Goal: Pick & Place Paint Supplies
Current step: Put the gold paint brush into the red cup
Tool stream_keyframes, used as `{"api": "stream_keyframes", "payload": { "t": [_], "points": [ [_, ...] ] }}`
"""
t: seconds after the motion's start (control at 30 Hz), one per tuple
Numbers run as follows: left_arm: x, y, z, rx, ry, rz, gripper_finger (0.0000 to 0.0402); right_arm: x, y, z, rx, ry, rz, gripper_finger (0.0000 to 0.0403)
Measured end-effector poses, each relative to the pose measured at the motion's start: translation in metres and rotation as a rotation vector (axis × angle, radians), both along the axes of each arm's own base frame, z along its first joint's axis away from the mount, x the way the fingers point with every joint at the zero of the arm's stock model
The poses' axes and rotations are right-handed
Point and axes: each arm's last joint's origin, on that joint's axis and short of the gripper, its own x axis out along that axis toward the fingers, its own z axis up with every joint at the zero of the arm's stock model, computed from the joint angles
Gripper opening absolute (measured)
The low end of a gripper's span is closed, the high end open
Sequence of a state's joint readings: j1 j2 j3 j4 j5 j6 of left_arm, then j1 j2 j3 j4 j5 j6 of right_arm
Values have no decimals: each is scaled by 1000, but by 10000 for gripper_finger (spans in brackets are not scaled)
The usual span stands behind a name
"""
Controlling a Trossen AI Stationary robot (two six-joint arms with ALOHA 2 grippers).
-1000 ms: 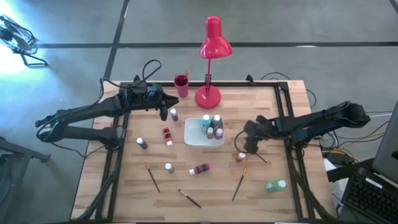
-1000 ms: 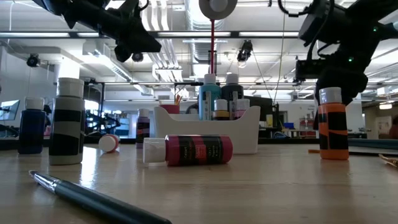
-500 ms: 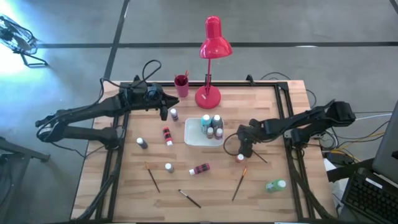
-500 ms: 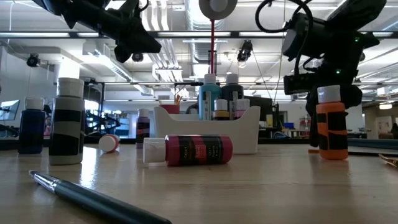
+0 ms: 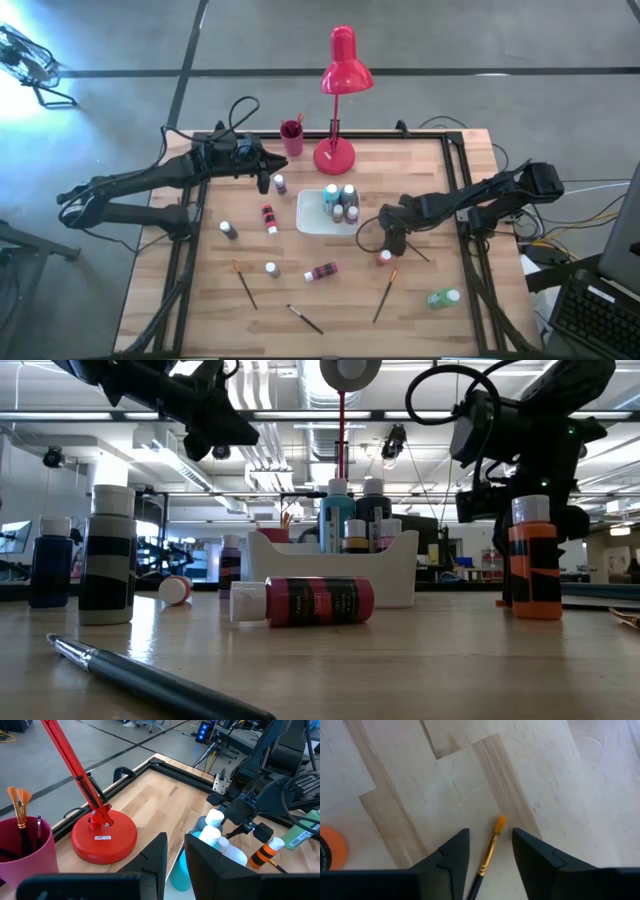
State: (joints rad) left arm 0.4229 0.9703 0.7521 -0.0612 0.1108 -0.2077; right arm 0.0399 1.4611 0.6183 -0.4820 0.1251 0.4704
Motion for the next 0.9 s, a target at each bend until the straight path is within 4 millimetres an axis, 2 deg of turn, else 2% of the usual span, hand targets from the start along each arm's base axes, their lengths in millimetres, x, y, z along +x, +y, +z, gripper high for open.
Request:
{"api": "stream_keyframes", "payload": {
  "t": [0.4, 0.67, 0.9],
  "points": [
    [0, 0, 0, -1, 0, 0, 71, -2, 0, 3, -2, -13, -2, 16],
    [0, 0, 0, -1, 0, 0, 71, -4, -1, 7, -5, -20, 3, 9],
    [0, 0, 0, -1, 0, 0, 71, -10, -1, 30, -6, -137, 18, 8]
  ]
}}
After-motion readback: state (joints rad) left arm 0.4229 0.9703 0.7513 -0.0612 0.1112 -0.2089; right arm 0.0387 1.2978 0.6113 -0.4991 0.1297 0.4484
